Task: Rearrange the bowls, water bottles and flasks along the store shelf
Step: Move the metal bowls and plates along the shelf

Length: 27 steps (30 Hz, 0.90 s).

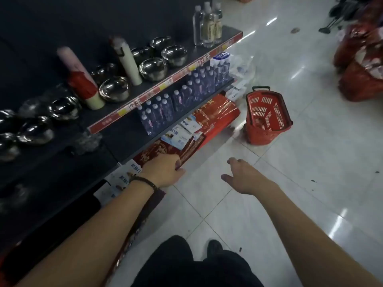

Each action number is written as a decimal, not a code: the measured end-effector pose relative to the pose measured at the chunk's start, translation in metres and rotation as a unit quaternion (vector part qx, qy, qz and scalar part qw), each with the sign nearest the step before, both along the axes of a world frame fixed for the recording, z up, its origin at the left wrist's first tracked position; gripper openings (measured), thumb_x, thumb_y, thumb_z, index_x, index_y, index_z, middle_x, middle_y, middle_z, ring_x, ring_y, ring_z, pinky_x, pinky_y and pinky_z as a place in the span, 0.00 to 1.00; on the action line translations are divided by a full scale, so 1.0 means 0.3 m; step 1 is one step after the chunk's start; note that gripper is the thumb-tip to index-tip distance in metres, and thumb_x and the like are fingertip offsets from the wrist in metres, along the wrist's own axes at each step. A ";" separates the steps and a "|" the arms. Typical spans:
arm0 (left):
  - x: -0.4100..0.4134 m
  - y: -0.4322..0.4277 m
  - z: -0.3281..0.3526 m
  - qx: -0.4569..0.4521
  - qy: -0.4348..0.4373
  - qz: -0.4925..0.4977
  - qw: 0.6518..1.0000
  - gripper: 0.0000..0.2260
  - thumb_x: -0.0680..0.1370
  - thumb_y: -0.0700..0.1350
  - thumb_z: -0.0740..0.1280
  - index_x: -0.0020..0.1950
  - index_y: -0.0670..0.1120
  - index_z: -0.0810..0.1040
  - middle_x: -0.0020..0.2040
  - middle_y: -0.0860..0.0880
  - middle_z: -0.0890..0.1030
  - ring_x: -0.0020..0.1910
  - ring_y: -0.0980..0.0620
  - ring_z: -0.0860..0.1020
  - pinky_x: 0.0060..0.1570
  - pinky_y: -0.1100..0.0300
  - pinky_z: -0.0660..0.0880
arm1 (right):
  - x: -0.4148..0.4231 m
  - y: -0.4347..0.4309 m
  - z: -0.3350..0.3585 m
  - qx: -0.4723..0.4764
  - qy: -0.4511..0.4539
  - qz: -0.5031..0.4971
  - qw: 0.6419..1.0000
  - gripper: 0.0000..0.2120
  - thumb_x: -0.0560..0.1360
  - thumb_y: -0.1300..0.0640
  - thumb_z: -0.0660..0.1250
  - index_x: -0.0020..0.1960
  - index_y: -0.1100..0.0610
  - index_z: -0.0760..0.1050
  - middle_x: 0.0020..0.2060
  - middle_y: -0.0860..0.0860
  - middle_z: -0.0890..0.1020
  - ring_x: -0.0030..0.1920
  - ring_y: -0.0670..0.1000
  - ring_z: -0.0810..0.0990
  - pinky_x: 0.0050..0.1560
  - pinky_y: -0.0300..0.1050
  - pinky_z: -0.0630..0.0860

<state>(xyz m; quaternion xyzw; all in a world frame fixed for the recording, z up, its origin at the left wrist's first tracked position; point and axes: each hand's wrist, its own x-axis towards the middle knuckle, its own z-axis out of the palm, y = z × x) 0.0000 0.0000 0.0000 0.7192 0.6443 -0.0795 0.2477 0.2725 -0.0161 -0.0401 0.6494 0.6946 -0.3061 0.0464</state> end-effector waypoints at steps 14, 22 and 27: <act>-0.126 0.785 0.061 0.045 -0.024 0.033 0.998 0.16 0.83 0.62 0.67 0.61 0.52 0.78 0.57 0.50 0.81 0.57 0.46 0.81 0.55 0.52 0.78 | -0.122 0.863 0.136 0.074 0.015 0.078 0.994 0.20 0.82 0.46 0.68 0.70 0.53 0.74 0.67 0.54 0.79 0.68 0.57 0.78 0.67 0.52 0.74; -0.198 1.168 0.098 0.123 -0.062 0.048 0.989 0.10 0.80 0.60 0.70 0.49 0.55 0.77 0.45 0.54 0.77 0.47 0.50 0.80 0.48 0.55 0.77 | -0.202 1.272 0.256 0.119 0.023 0.069 0.990 0.19 0.84 0.47 0.67 0.73 0.52 0.76 0.65 0.55 0.80 0.62 0.55 0.81 0.55 0.43 0.73; -0.176 1.354 0.092 0.118 -0.071 0.083 0.987 0.10 0.80 0.58 0.72 0.53 0.53 0.80 0.52 0.54 0.85 0.50 0.53 0.83 0.53 0.52 0.81 | -0.222 1.497 0.230 0.134 0.054 0.091 0.985 0.15 0.84 0.46 0.67 0.69 0.48 0.76 0.63 0.48 0.81 0.54 0.47 0.80 0.52 0.39 0.78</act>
